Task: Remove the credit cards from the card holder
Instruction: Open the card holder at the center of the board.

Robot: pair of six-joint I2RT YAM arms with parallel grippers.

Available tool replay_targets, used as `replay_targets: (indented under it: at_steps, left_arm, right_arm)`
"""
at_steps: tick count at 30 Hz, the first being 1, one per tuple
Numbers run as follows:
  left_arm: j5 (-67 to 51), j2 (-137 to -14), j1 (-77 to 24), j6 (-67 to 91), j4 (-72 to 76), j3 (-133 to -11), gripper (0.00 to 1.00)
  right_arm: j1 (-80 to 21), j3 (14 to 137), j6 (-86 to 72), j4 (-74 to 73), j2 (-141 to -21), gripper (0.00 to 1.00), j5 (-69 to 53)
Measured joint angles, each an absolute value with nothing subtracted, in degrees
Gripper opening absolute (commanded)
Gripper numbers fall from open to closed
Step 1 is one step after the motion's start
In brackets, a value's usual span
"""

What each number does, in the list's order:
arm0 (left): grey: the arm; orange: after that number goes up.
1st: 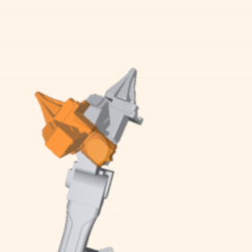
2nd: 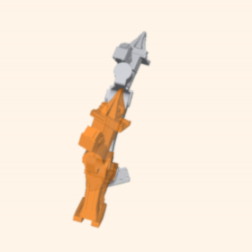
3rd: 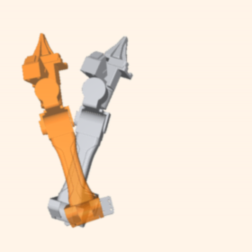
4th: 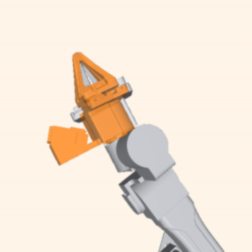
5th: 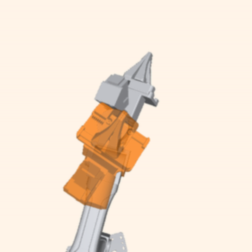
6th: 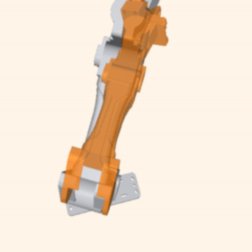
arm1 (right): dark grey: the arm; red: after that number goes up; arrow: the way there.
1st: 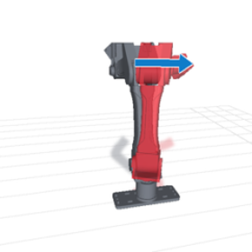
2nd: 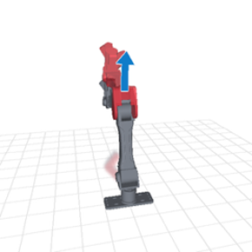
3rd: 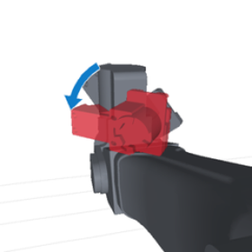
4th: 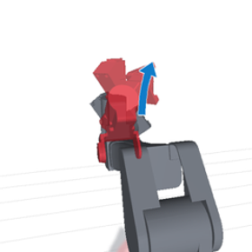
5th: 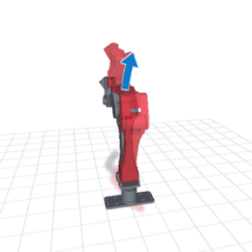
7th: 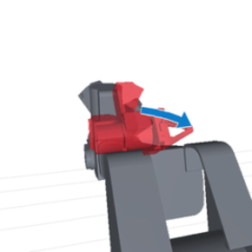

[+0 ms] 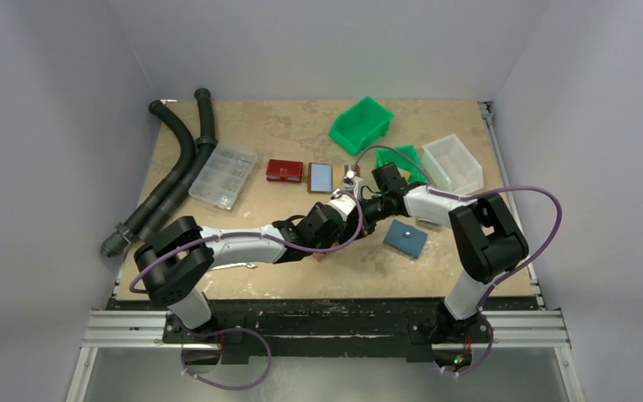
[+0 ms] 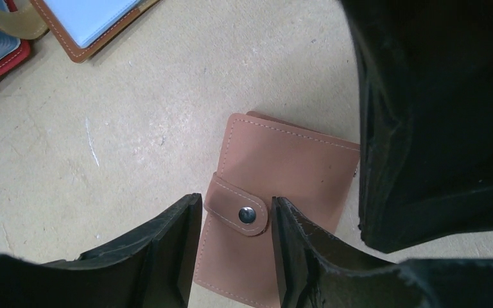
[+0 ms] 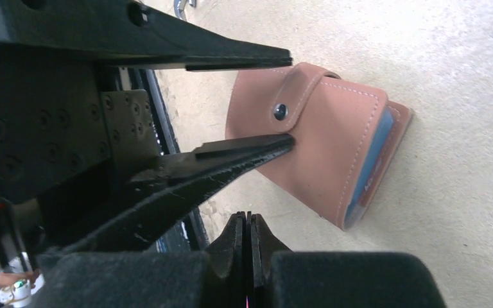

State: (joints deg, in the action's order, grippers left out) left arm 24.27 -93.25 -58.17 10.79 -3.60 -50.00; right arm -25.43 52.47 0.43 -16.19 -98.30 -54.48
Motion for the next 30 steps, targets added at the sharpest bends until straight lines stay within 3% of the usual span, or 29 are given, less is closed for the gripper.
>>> replay_targets:
  at_steps: [6,18,30]
  left_arm:
    - [23.4,-93.9,-57.7,9.7,-2.5,-50.0,0.46]
    - [22.3,-94.5,-57.6,8.7,-0.9,-50.0,0.34]
    - [23.9,-94.9,-57.8,7.6,-0.7,-50.2,0.34]
  right_arm:
    - [-26.1,56.1,0.2,-16.7,-101.6,0.0,-54.3]
    - [-26.1,57.5,-4.8,-15.8,-106.4,0.0,-49.7]
    - [-26.2,57.9,-7.2,-16.0,-106.4,0.0,-47.7]
